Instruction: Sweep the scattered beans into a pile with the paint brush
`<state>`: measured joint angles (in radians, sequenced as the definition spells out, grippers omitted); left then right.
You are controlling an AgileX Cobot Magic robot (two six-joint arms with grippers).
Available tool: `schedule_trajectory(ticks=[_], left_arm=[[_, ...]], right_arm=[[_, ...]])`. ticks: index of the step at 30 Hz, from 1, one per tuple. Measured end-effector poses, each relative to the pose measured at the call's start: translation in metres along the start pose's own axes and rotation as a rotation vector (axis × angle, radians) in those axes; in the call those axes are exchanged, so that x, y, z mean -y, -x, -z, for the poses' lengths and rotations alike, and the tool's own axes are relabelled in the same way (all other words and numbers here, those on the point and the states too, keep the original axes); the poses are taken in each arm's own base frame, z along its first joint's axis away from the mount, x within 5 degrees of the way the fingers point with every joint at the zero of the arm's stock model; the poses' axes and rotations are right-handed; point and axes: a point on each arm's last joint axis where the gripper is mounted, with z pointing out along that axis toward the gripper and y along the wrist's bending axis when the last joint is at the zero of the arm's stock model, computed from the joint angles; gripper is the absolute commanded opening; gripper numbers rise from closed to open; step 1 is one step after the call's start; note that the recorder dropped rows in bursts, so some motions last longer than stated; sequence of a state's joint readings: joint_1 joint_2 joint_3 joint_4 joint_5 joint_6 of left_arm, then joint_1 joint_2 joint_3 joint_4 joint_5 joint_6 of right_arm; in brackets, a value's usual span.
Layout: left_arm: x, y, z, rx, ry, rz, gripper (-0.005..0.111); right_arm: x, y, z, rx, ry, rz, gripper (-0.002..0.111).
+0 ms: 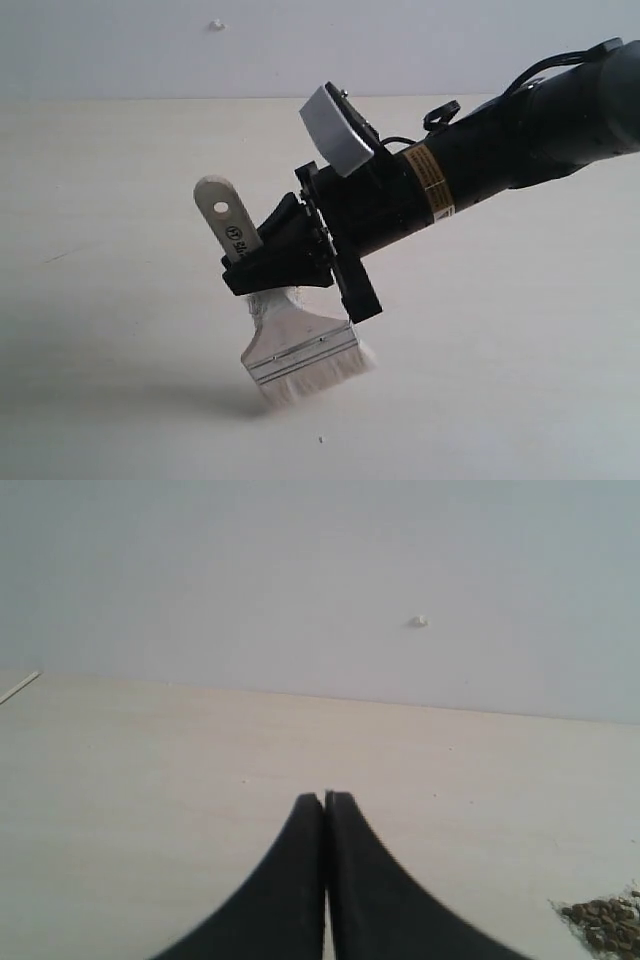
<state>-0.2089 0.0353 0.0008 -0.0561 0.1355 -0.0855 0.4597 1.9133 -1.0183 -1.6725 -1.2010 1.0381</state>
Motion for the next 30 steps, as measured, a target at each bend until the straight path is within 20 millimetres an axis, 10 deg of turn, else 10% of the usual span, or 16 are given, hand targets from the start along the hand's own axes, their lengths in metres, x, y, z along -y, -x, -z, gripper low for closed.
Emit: schedule_trajectory(ticks=[30], left_arm=[[0.0, 0.0, 0.0, 0.0, 0.0, 0.0, 0.0]], right_arm=[[-0.021, -0.02, -0.022, 0.029, 0.045, -0.209, 0.0]])
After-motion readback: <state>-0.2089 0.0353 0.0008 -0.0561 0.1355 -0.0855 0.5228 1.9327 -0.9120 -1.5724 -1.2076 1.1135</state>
